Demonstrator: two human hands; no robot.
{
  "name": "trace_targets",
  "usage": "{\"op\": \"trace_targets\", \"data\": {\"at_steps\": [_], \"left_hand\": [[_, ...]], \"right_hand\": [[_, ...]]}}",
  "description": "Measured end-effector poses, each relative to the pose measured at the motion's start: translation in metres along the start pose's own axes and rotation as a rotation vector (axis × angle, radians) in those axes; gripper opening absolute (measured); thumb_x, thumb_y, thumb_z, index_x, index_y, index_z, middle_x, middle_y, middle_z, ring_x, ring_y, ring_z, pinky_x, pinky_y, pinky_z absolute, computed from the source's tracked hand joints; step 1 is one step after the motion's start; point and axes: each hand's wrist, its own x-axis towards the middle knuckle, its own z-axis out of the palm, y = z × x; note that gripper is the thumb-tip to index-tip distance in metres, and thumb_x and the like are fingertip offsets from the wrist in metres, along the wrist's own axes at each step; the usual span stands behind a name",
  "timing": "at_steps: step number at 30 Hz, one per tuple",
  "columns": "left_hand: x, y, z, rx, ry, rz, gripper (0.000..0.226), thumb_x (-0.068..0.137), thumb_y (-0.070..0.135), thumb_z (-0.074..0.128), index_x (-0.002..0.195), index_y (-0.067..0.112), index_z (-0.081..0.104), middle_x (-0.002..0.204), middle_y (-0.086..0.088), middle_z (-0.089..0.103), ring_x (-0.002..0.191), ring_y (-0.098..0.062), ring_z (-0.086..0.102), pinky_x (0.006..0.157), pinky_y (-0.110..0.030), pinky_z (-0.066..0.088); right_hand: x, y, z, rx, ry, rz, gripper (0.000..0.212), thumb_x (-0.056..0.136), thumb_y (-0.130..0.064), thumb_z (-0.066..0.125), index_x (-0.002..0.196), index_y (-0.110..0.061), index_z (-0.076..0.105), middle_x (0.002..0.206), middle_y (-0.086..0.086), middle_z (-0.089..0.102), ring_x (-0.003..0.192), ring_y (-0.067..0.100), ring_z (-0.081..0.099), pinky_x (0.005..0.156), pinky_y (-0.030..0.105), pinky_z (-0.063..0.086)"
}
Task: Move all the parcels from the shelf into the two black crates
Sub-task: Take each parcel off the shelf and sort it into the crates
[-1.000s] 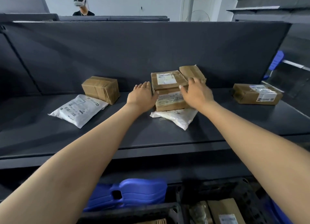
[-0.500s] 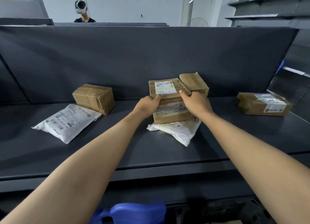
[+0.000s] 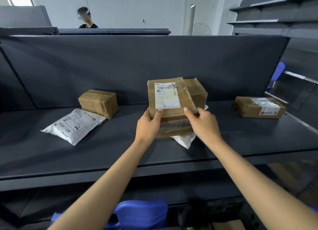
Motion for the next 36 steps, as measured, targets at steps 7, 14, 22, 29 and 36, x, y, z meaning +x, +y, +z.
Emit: {"op": "trace_targets", "data": {"at_steps": [7, 14, 22, 29, 36], "left_hand": [[-0.12, -0.004, -0.019, -0.108, 0.054, 0.14, 0.032, 0.093, 0.044, 0.054, 0.123, 0.033, 0.06, 0.102, 0.026, 0.07, 0.095, 0.009, 0.064, 0.073, -0.006, 0.048], [-0.229, -0.016, -0.034, -0.124, 0.14, 0.164, 0.057, 0.087, 0.037, 0.062, 0.14, 0.026, 0.047, 0.122, 0.021, 0.064, 0.112, 0.0, 0.061, 0.088, -0.01, 0.048], [-0.32, -0.024, -0.063, -0.087, 0.146, 0.131, 0.062, 0.084, 0.036, 0.061, 0.143, 0.032, 0.041, 0.132, 0.021, 0.058, 0.123, 0.001, 0.054, 0.097, -0.015, 0.046], [-0.369, -0.031, -0.101, -0.221, 0.065, -0.037, 0.049, 0.083, 0.044, 0.064, 0.127, 0.042, 0.042, 0.119, 0.021, 0.063, 0.108, 0.003, 0.062, 0.079, -0.009, 0.05], [-0.409, -0.042, -0.14, -0.217, 0.08, -0.107, 0.056, 0.078, 0.05, 0.064, 0.128, 0.028, 0.055, 0.112, 0.018, 0.069, 0.105, -0.001, 0.065, 0.082, -0.014, 0.053]], "right_hand": [[-0.119, -0.005, -0.022, 0.196, 0.048, -0.054, 0.048, 0.089, -0.054, 0.052, 0.131, -0.03, 0.056, 0.081, -0.021, 0.069, 0.077, -0.009, 0.063, 0.059, 0.006, 0.046], [-0.203, -0.001, -0.032, 0.431, -0.163, 0.128, 0.052, 0.075, -0.07, 0.049, 0.118, -0.043, 0.06, 0.096, -0.035, 0.066, 0.096, -0.018, 0.057, 0.072, 0.005, 0.043], [-0.273, -0.006, -0.03, 0.486, -0.236, 0.129, 0.056, 0.076, -0.059, 0.058, 0.124, -0.03, 0.063, 0.096, -0.032, 0.069, 0.092, -0.016, 0.061, 0.07, 0.0, 0.044], [-0.349, -0.018, -0.017, 0.527, -0.251, 0.168, 0.059, 0.077, -0.06, 0.057, 0.125, -0.027, 0.062, 0.097, -0.033, 0.068, 0.094, -0.012, 0.063, 0.076, 0.009, 0.05], [-0.418, -0.048, -0.004, 0.474, -0.233, 0.161, 0.065, 0.075, -0.059, 0.061, 0.135, -0.037, 0.05, 0.099, -0.032, 0.068, 0.094, -0.011, 0.064, 0.079, 0.01, 0.051]]}}
